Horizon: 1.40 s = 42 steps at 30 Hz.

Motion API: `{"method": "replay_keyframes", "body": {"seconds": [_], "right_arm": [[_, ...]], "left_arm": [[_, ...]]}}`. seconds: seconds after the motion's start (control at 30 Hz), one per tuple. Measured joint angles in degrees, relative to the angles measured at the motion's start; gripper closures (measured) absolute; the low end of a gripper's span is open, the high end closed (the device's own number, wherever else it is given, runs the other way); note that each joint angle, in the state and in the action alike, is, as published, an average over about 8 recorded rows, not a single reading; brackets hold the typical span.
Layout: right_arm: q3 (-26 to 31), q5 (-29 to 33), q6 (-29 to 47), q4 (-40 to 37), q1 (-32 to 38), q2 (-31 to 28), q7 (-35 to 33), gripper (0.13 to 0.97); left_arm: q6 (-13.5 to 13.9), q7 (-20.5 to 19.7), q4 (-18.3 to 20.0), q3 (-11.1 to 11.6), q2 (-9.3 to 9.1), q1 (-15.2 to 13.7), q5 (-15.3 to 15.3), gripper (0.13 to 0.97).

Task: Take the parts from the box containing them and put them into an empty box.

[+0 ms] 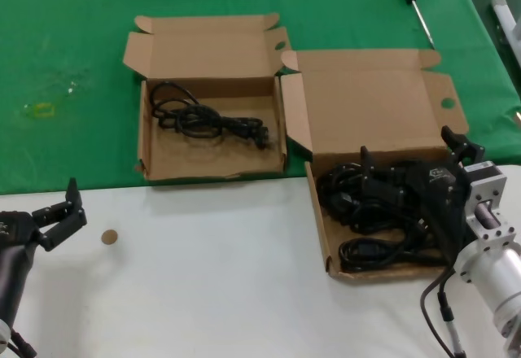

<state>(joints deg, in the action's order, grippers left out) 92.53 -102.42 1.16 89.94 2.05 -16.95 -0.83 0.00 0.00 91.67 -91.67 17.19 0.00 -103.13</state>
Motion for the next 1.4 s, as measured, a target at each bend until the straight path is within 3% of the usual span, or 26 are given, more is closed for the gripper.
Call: {"method": "replay_keyframes", "body": {"seconds": [1.4], "right_arm": [[0.0,0.0,0.0,0.0,0.0,0.0,0.0,0.129]], "left_arm": [[0.0,0.0,0.0,0.0,0.0,0.0,0.0,0.132]]}}
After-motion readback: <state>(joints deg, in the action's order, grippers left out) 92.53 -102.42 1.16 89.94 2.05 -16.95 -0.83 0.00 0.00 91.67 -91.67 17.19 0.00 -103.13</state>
